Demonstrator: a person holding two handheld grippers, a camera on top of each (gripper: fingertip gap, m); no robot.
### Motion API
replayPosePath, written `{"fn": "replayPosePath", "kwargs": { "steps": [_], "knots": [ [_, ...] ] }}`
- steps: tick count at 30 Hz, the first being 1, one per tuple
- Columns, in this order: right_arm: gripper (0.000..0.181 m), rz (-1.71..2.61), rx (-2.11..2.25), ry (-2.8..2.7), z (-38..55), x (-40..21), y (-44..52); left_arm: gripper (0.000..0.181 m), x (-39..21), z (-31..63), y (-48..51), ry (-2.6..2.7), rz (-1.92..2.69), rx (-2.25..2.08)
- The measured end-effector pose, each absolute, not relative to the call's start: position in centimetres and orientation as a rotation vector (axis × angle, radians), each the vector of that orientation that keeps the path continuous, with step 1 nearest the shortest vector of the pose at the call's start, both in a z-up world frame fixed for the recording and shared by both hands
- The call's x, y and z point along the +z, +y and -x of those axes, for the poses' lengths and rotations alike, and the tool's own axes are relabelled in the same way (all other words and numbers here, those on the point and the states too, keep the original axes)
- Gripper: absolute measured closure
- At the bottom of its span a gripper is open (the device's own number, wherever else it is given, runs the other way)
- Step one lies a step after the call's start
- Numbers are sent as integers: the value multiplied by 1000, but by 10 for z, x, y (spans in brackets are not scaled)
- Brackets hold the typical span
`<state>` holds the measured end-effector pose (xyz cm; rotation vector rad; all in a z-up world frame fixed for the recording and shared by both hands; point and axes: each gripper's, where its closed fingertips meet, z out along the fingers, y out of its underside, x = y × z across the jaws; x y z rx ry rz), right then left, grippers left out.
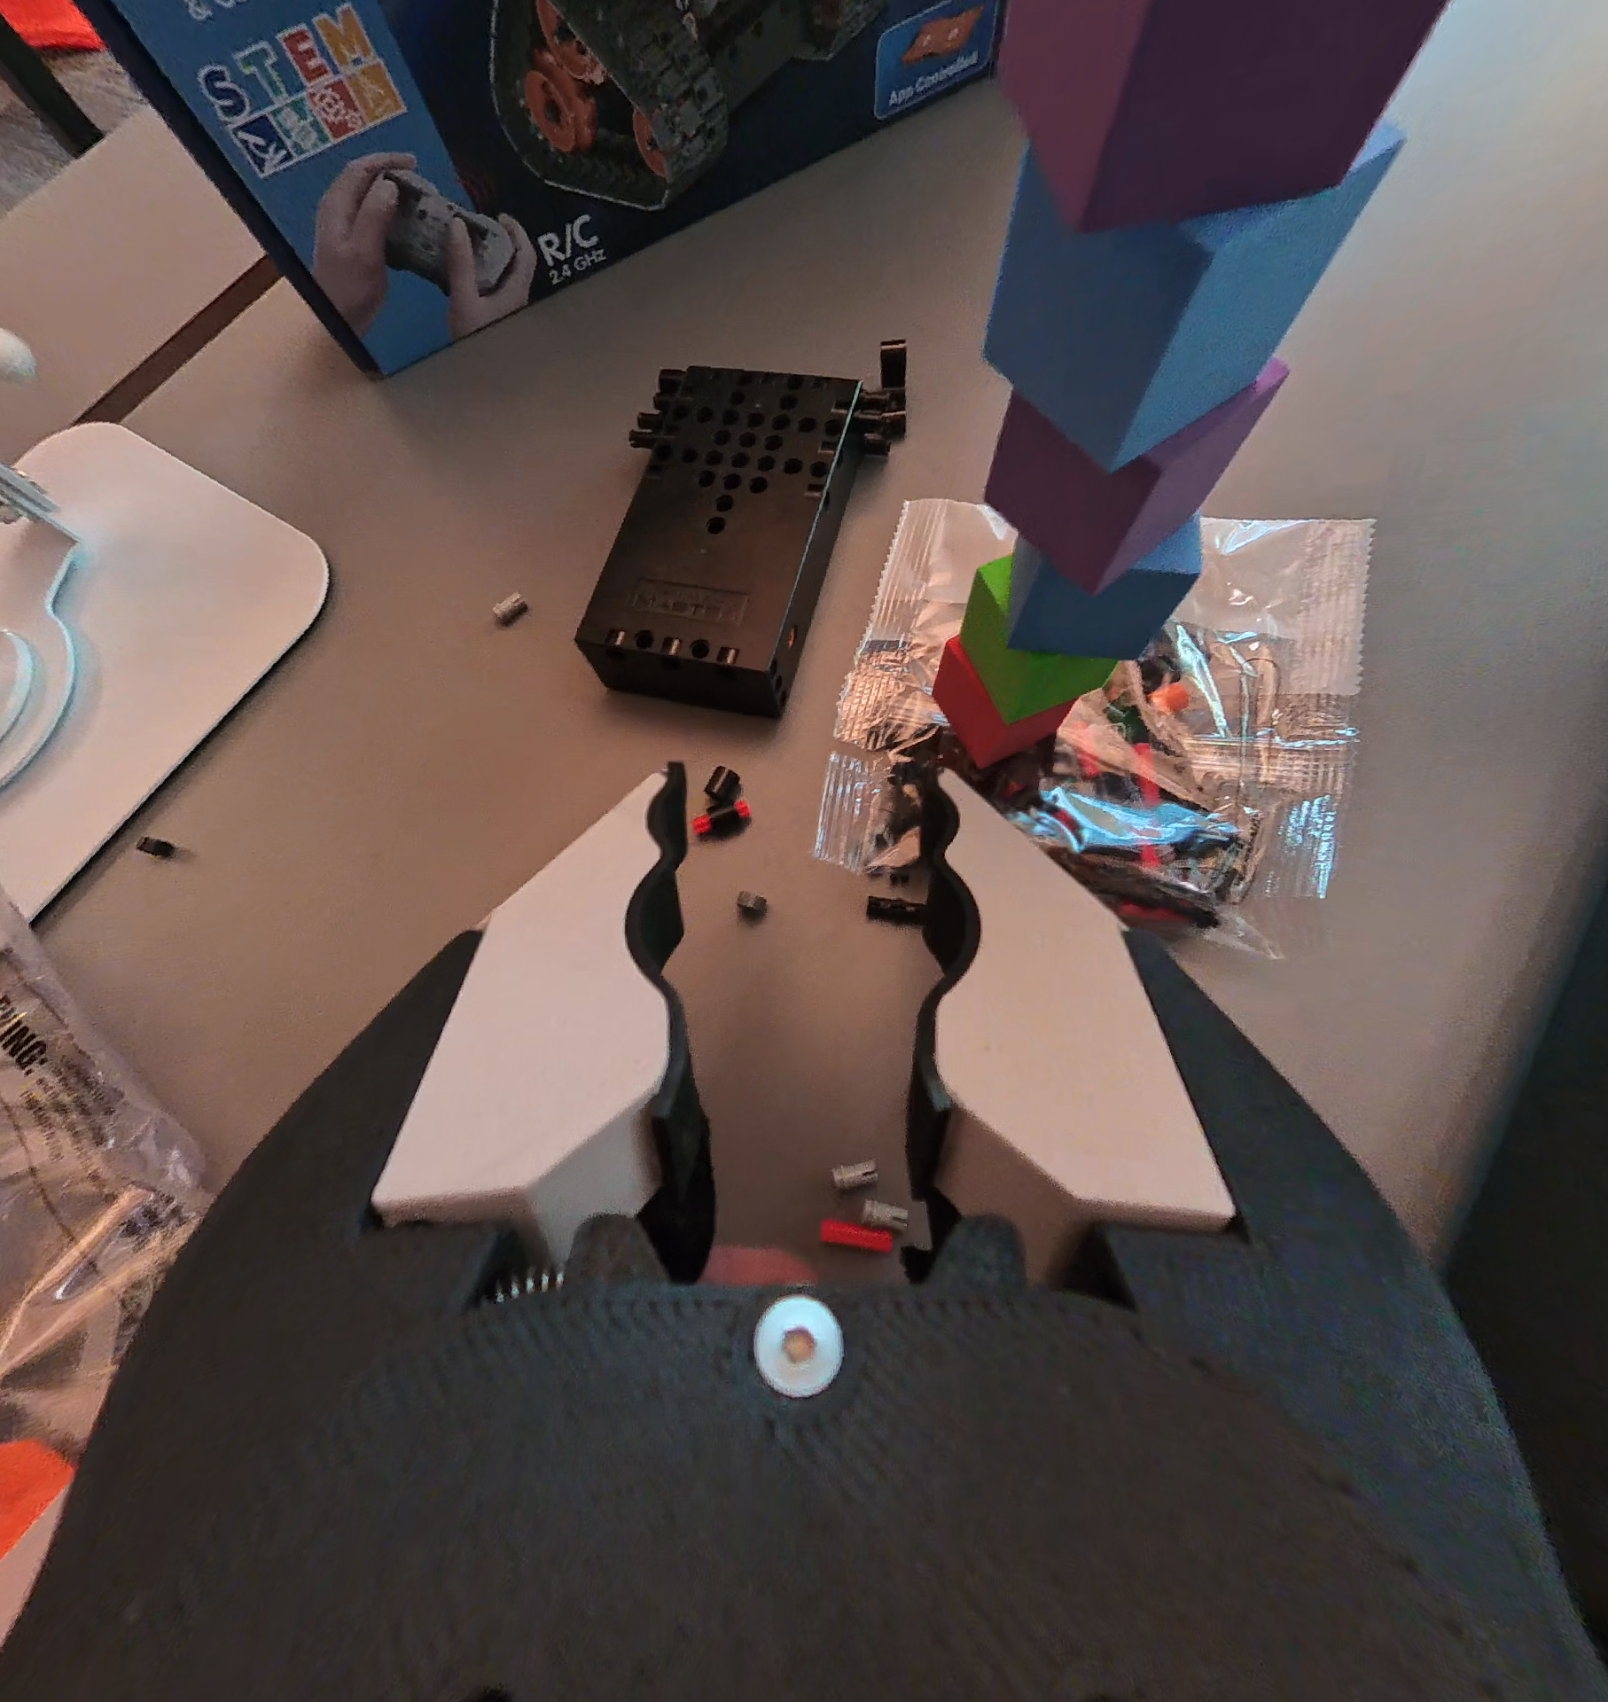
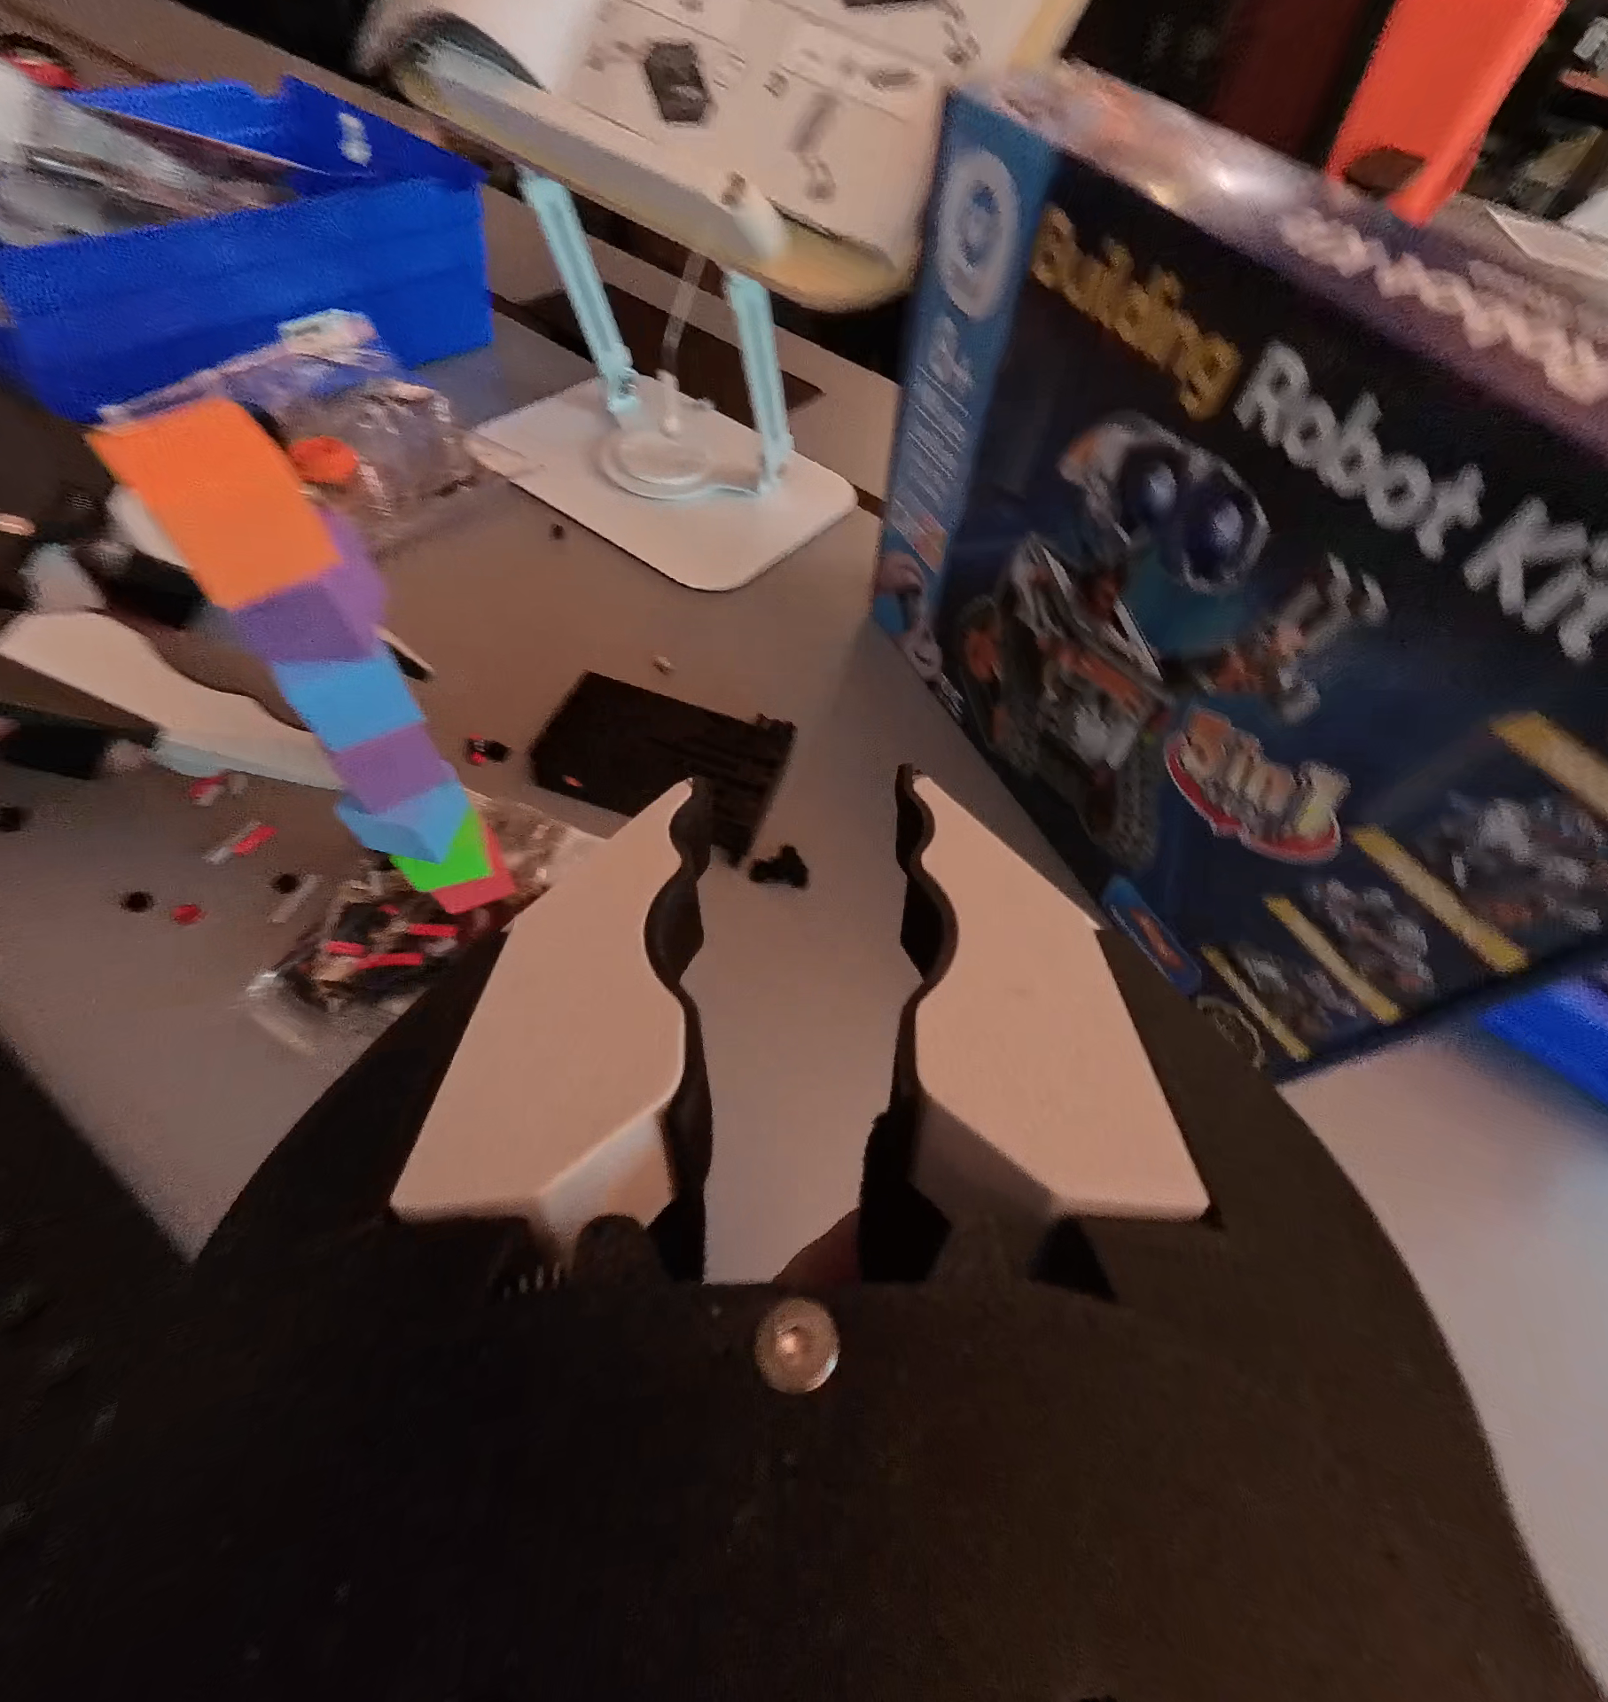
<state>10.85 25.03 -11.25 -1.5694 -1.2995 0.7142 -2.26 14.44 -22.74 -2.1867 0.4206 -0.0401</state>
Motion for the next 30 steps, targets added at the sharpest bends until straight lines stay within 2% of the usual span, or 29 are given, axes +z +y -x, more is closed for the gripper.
{"fn": "replayPosePath", "kwargs": {
  "steps": [10, 18, 25, 30],
  "knots": [
    [144, 1761, 565, -1096, -138, -201, 306, 140, -225, 47, 147, 344, 2179, 77],
    [140, 1732, 357, -1131, -143, -211, 316, 141, -221, 61, 151, 288, 2151, 173],
    [140, 1693, 304, -1145, -143, -210, 317, 137, -219, 66, 153, 269, 2133, 225],
    [141, 1711, 297, -1117, -149, -210, 322, 140, -210, 66, 154, 274, 2097, 273]
  ]
}}
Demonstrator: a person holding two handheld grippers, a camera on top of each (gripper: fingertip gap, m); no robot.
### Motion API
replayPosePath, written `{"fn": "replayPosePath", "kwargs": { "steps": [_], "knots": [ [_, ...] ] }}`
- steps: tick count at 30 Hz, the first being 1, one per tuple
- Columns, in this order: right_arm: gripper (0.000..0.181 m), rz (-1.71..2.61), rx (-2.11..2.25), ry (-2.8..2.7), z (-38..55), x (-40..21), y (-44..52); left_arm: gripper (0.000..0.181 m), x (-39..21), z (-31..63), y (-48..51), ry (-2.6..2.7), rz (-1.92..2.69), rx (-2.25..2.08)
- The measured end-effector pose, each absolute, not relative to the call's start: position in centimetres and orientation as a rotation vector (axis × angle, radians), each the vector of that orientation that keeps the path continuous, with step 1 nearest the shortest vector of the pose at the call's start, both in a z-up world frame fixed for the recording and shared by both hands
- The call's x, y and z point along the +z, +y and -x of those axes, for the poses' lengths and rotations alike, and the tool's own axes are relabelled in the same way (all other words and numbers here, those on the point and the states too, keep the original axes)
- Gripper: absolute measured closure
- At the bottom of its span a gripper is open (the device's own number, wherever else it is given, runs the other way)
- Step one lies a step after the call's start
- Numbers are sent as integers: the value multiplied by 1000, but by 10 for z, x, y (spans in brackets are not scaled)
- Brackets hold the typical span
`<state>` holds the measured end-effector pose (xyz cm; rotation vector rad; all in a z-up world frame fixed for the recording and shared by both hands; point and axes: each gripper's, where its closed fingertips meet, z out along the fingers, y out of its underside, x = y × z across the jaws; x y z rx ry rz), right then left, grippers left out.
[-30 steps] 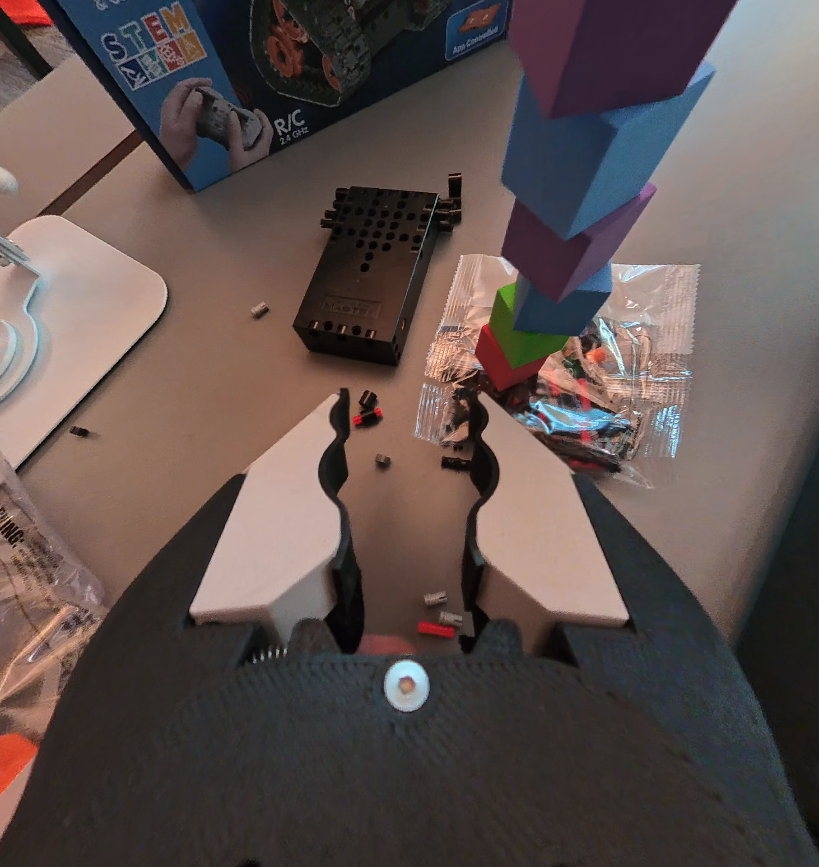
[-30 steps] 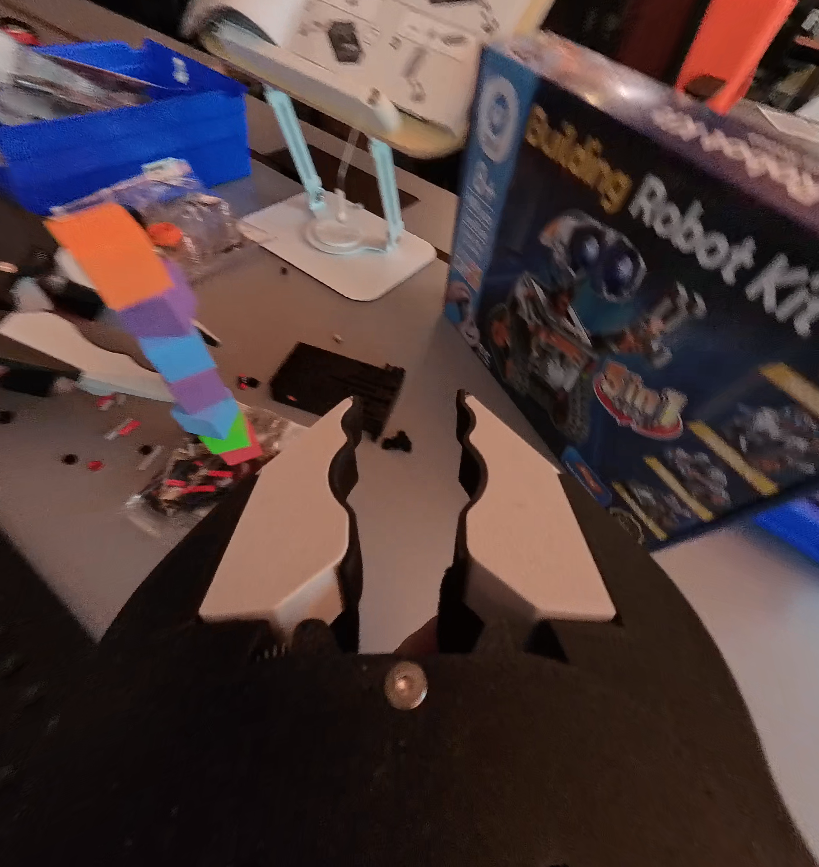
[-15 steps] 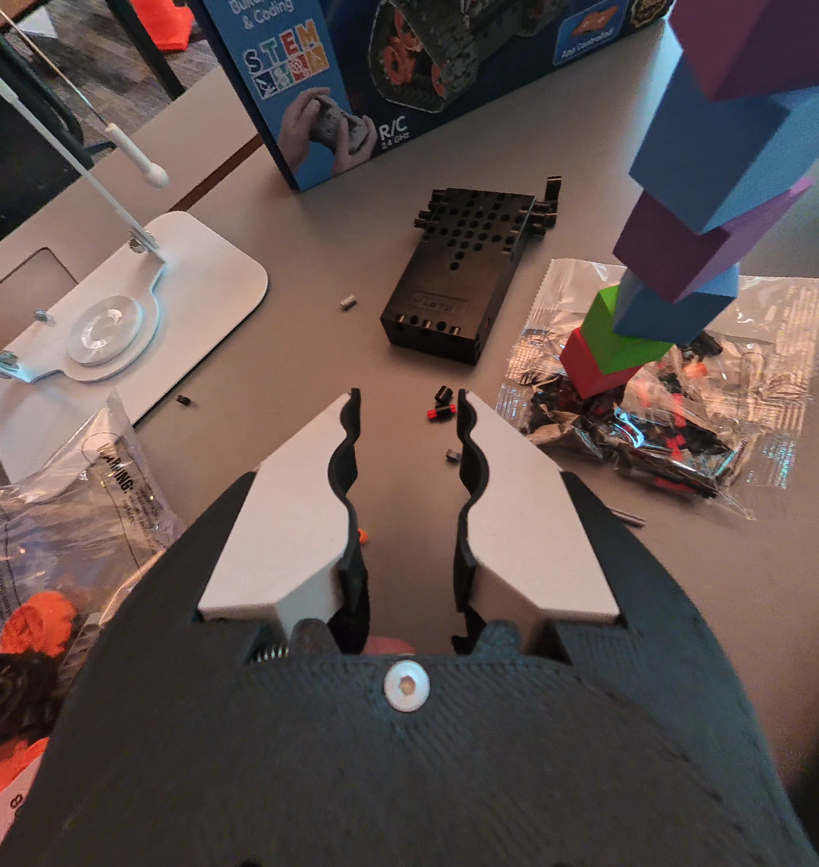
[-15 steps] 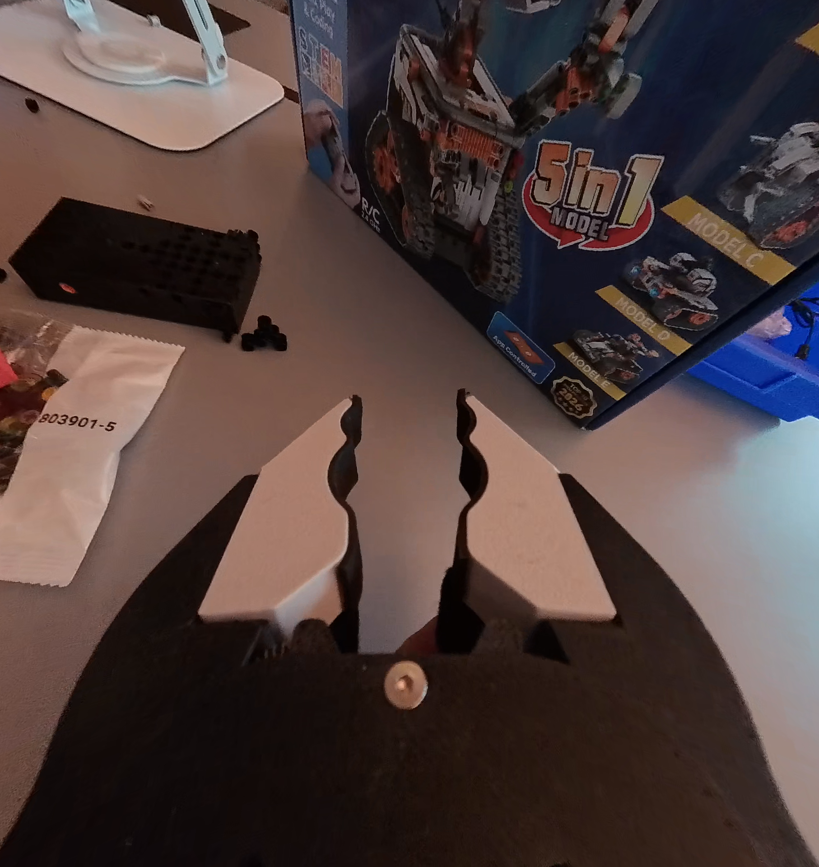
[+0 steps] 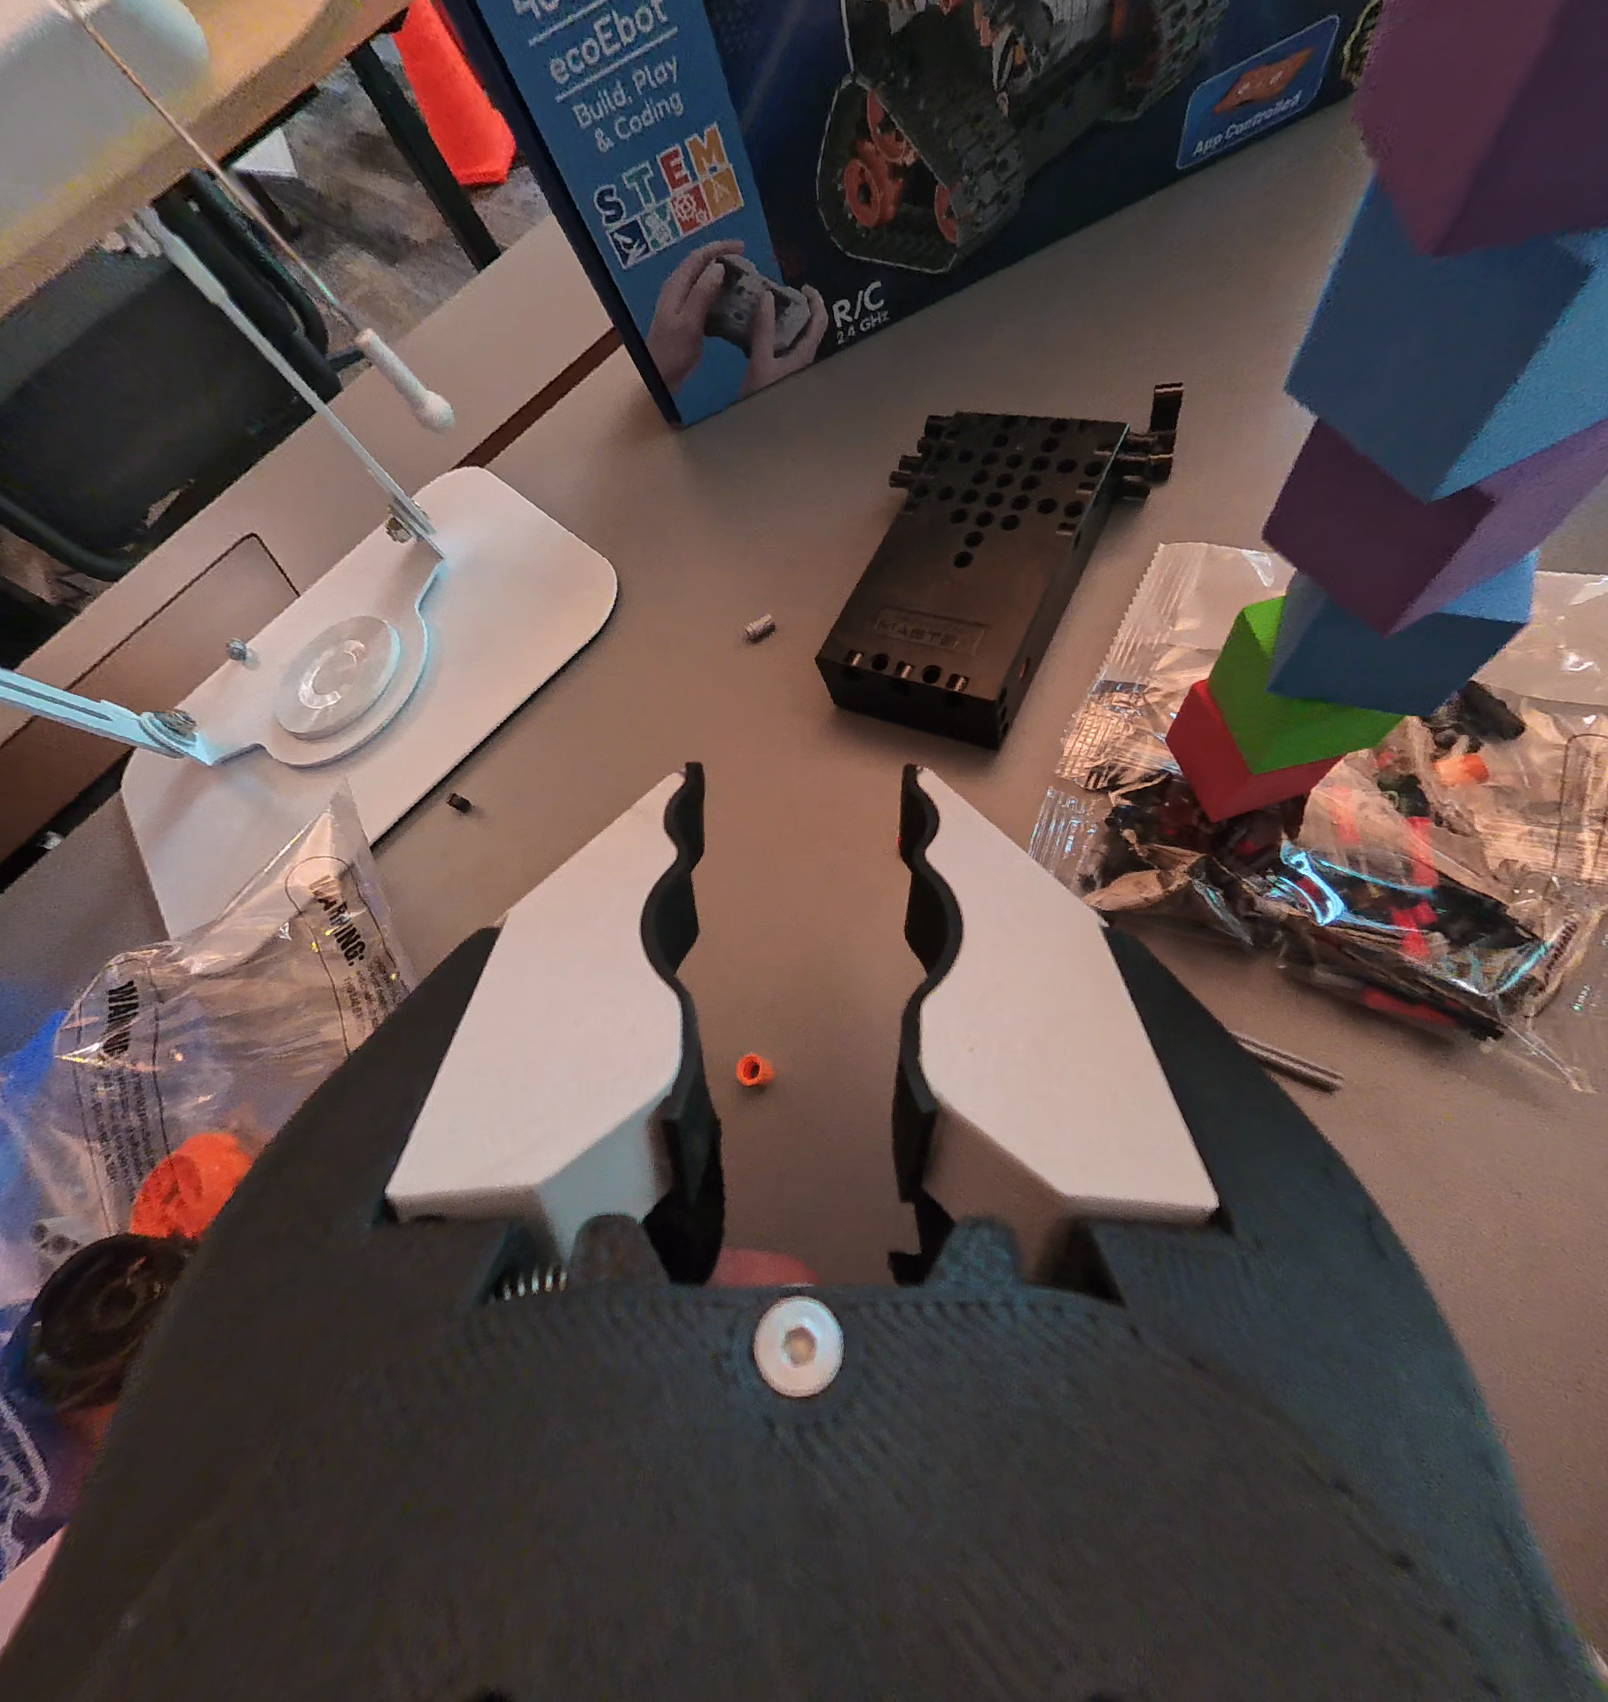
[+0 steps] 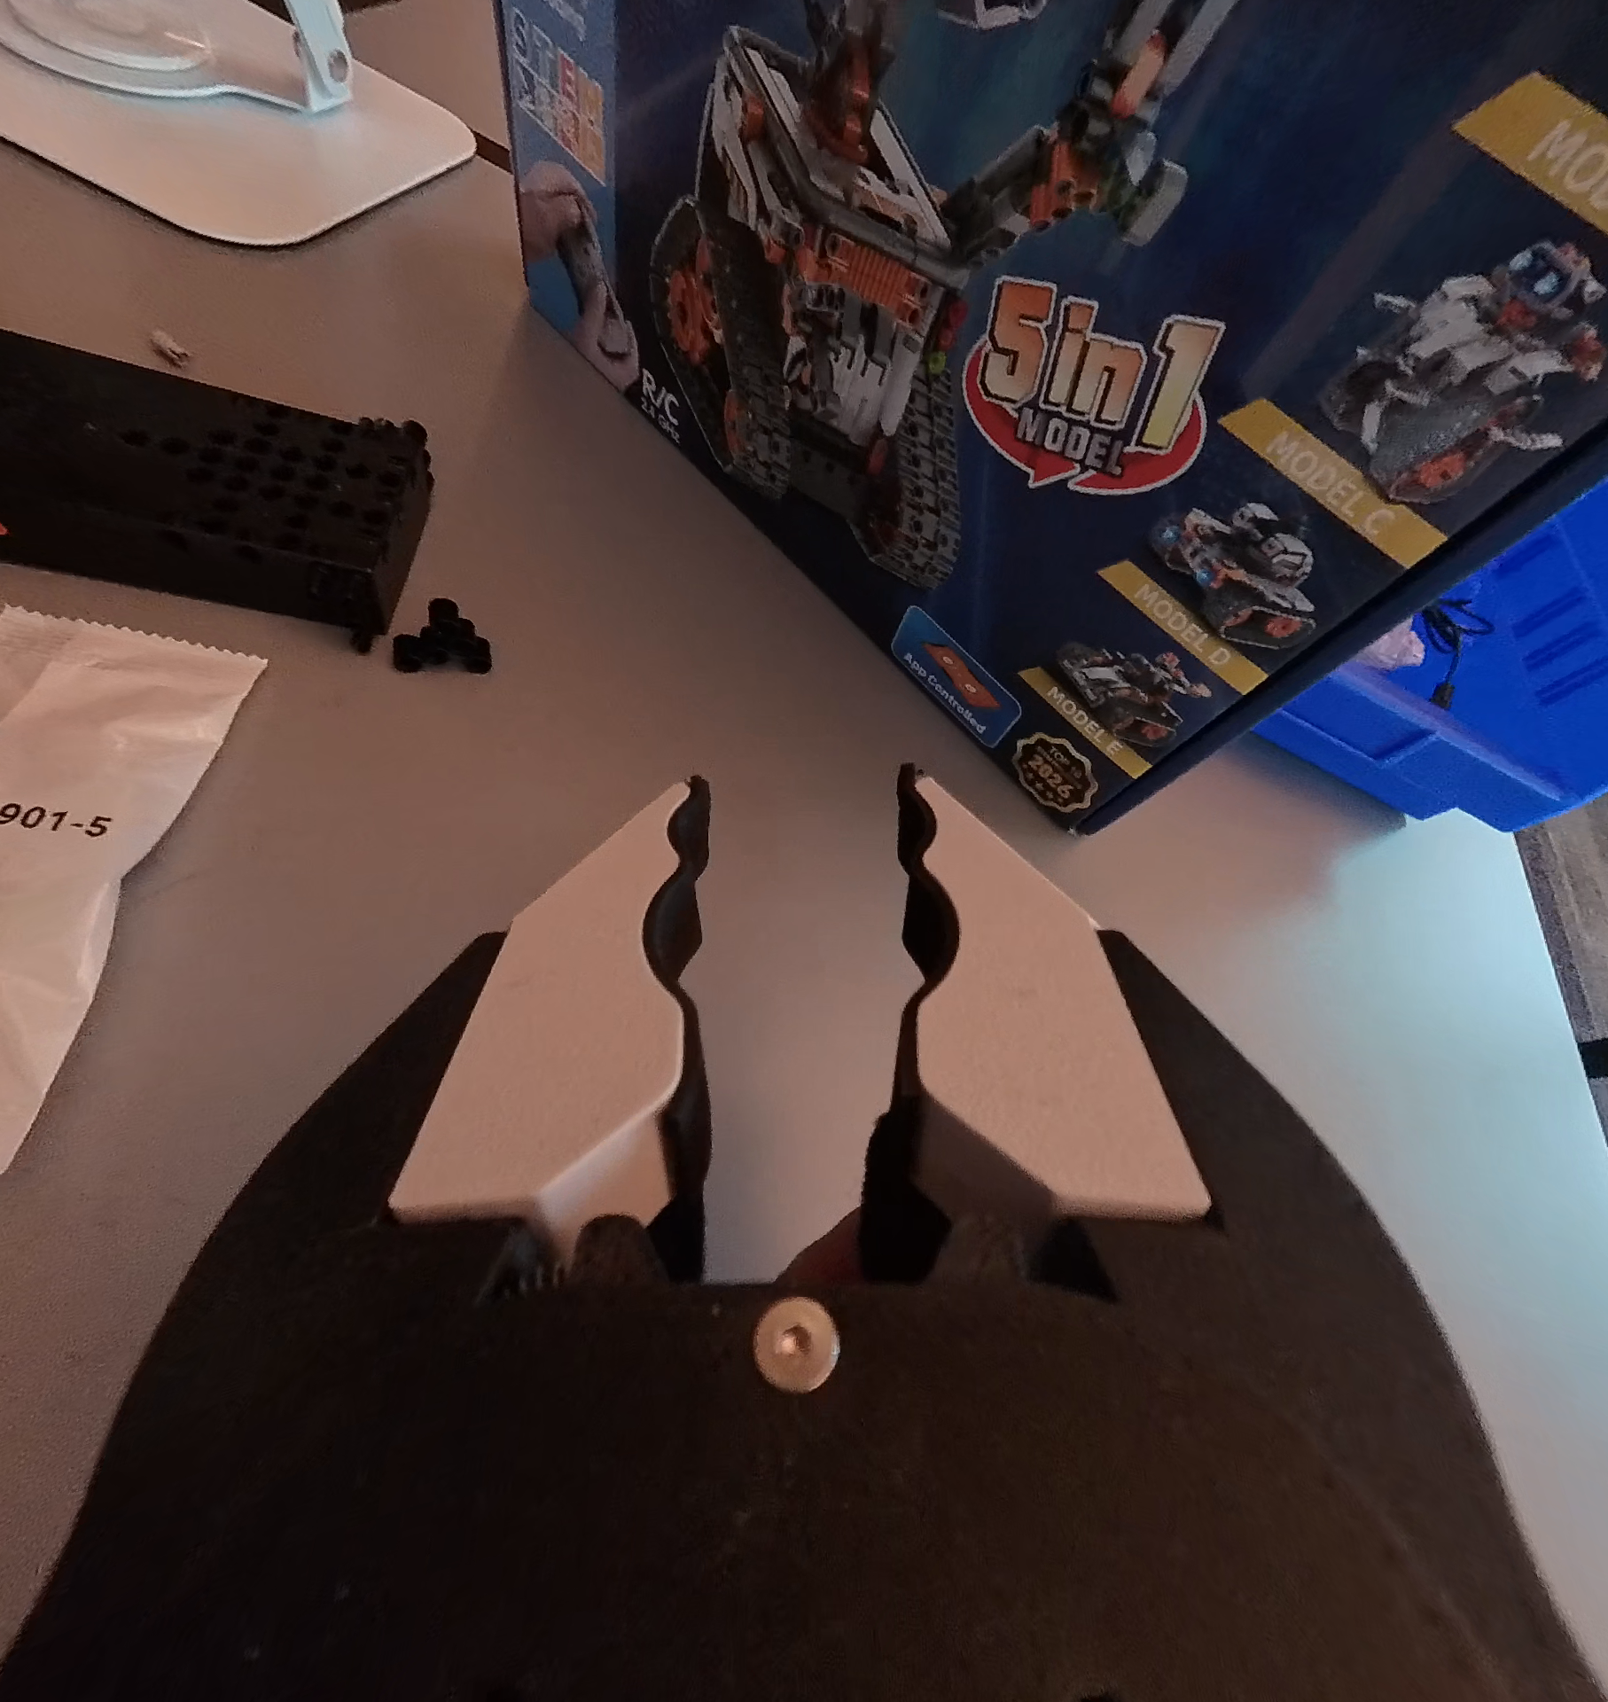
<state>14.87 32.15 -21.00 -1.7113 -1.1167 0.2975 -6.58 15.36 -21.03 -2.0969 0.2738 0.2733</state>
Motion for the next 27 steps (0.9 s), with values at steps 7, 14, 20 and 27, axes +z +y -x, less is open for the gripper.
{"fn": "replayPosePath", "kwargs": {
  "steps": [7, 14, 20, 27],
  "knots": [
    [142, 1762, 302, -1091, -155, -215, 326, 144, -224, 45, 159, 354, 2149, 253],
    [142, 1793, 305, -1082, -158, -219, 328, 143, -242, 17, 171, 433, 2217, 266],
    [143, 1829, 301, -1061, -163, -222, 330, 144, -247, -4, 186, 419, 2252, 277],
    [145, 1890, 302, -990, -178, -226, 339, 143, -245, -12, 197, 400, 2254, 297]
  ]
}}
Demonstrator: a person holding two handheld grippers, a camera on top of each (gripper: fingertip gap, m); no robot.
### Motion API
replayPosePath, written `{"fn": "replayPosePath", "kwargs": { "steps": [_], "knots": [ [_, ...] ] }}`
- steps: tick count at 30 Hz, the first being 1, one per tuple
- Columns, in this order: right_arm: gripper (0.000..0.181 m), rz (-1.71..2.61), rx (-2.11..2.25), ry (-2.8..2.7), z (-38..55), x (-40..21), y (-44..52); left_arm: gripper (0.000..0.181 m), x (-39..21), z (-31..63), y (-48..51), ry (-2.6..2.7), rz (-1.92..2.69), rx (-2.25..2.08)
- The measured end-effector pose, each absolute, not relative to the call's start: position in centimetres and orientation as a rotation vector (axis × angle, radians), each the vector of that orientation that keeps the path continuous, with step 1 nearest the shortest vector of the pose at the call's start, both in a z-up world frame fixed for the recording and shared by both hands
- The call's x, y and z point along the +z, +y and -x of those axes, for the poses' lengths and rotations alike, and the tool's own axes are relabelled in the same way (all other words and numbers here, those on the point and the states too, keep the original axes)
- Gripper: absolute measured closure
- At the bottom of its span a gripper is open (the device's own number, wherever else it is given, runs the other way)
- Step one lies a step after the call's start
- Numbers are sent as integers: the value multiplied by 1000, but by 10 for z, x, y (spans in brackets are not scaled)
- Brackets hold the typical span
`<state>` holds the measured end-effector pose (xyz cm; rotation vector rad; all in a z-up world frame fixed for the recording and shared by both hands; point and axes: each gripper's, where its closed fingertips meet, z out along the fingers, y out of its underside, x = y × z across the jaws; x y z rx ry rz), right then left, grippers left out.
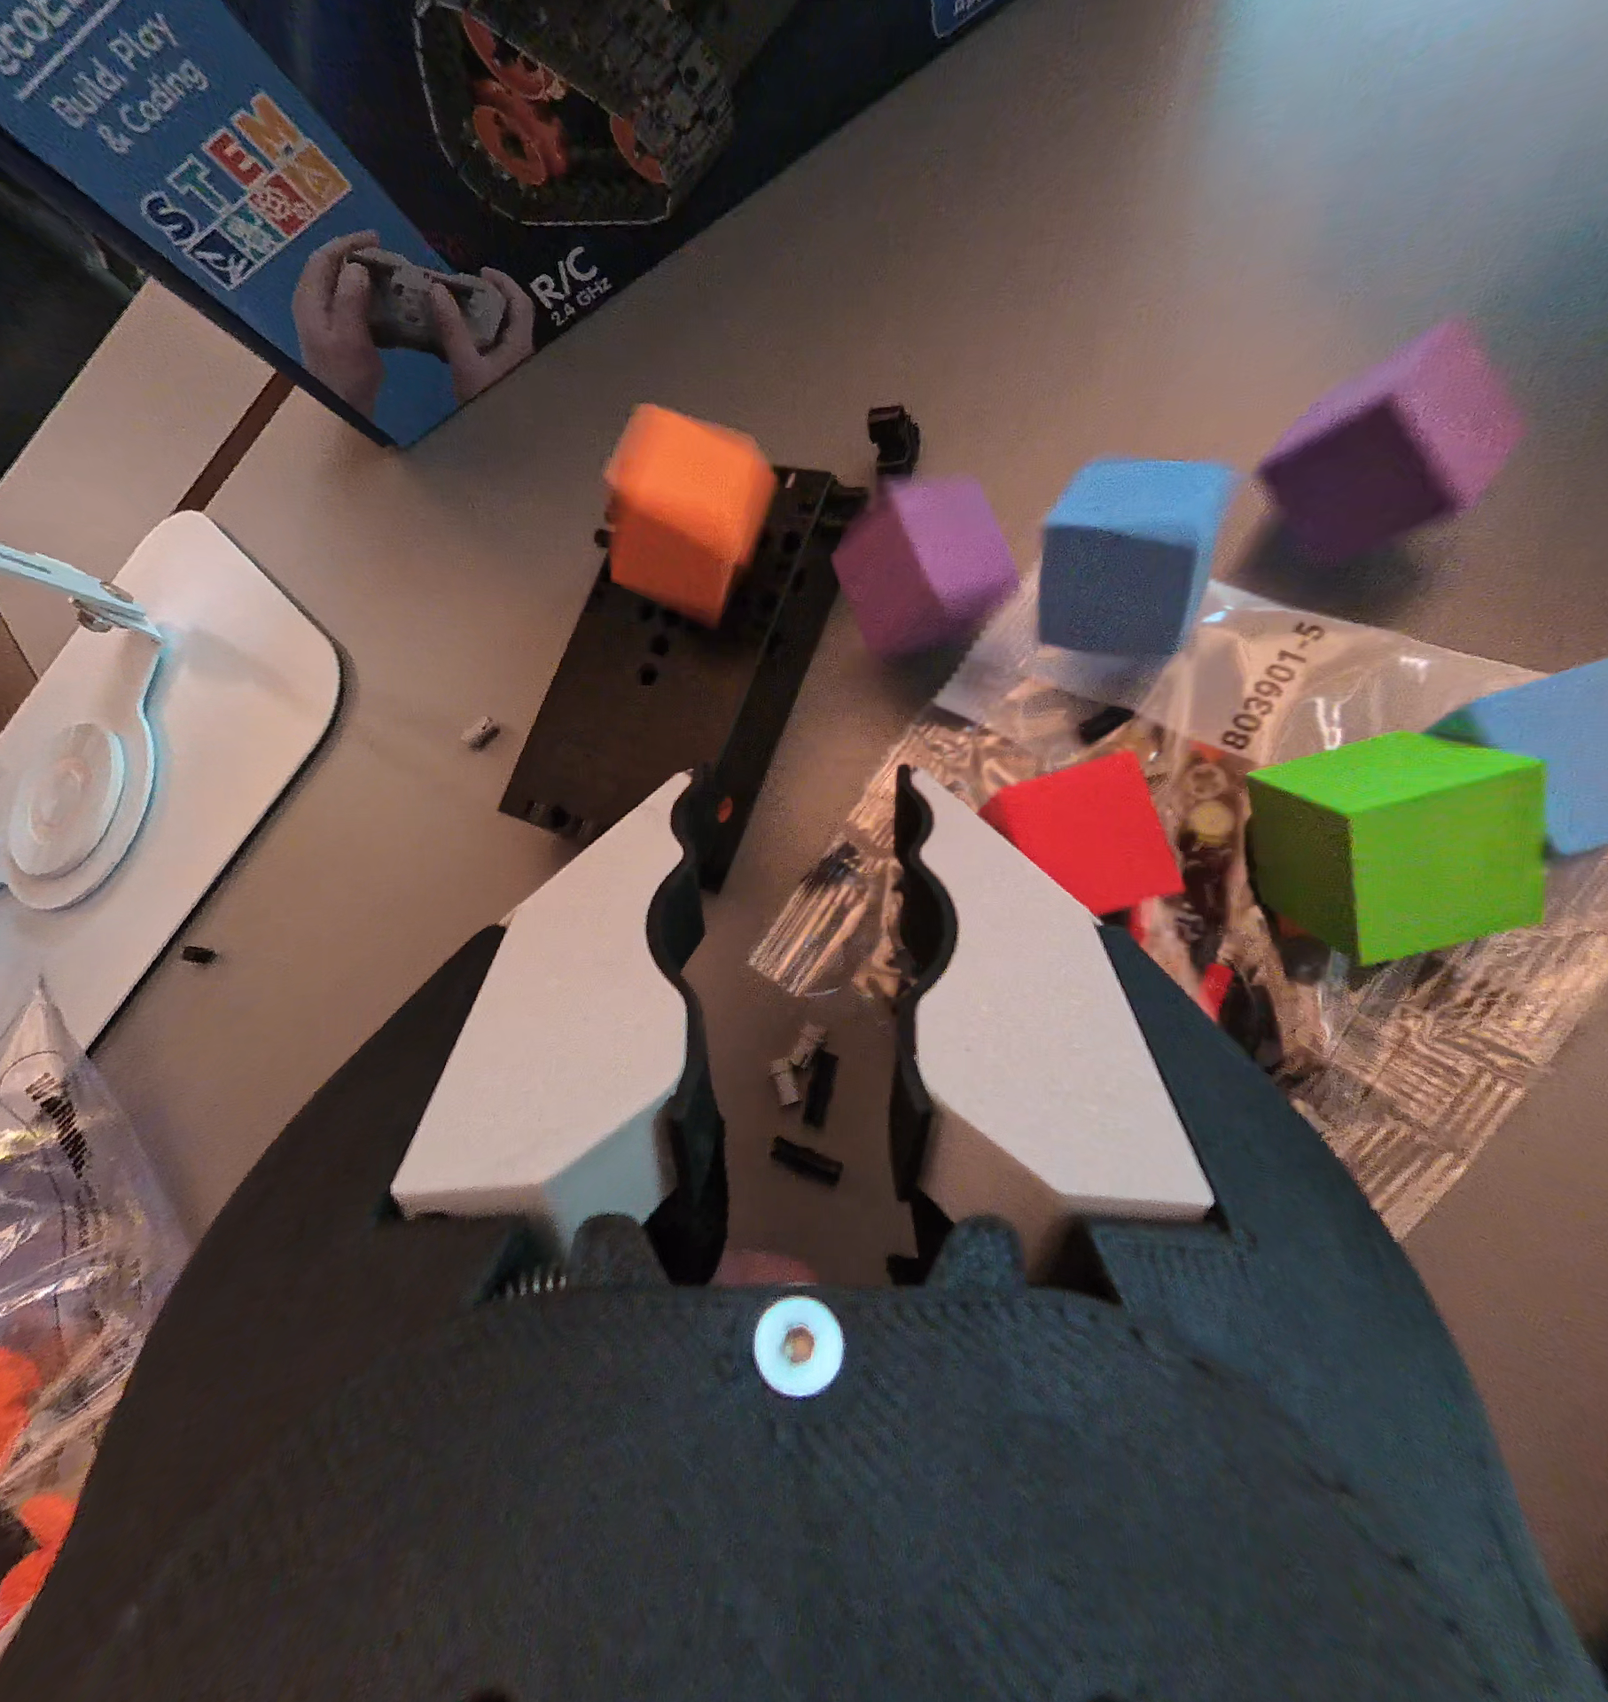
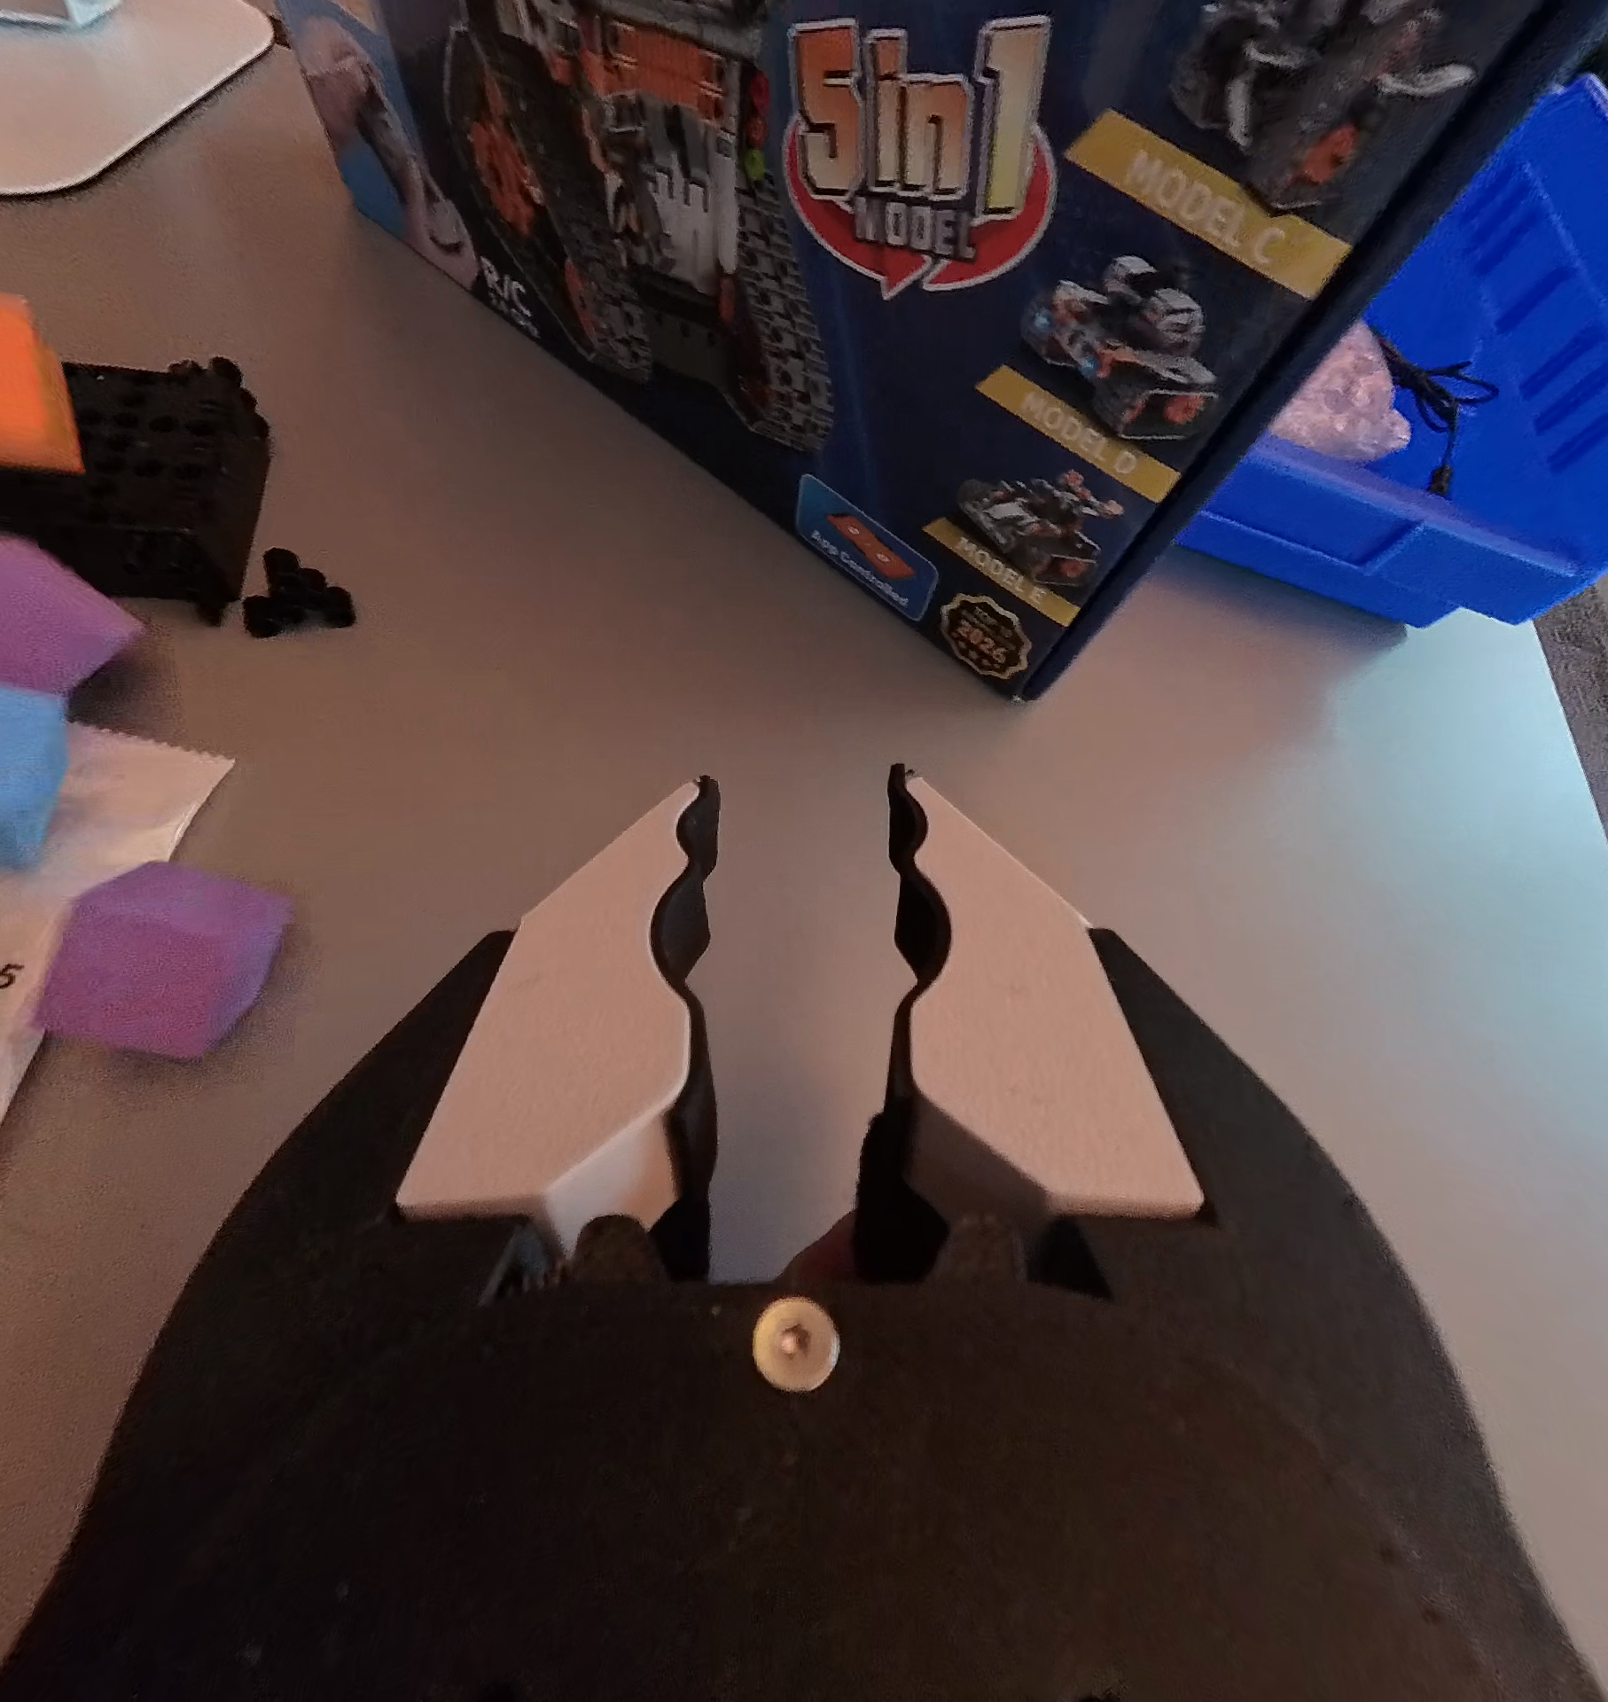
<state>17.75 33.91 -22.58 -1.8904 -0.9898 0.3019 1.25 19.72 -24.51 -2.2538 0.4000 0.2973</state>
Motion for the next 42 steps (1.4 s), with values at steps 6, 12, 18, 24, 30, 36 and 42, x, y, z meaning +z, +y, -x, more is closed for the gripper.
{"fn": "replayPosePath", "kwargs": {
  "steps": [6, 12, 18, 24, 30, 36, 42],
  "knots": [
    [145, 1892, 347, -918, -188, -219, 345, 140, -238, 2, 190, 363, 2222, 223],
    [144, 1839, 390, -941, -181, -212, 341, 139, -221, 21, 189, 333, 2173, 229],
    [143, 1778, 434, -1043, -162, -211, 328, 138, -212, 42, 198, 320, 2176, 256],
    [144, 1768, 427, -1098, -152, -215, 321, 129, -217, 77, 241, 219, 2207, 229],
    [145, 1769, 421, -1127, -149, -221, 319, 127, -240, 107, 302, 235, 2283, 383],
    [145, 1769, 445, -1139, -147, -222, 318, 128, -262, 119, 337, 136, 2348, 356],
    [145, 1766, 459, -1162, -145, -224, 316, 151, -264, 122, 355, 98, 2318, 326]
  ]
}}
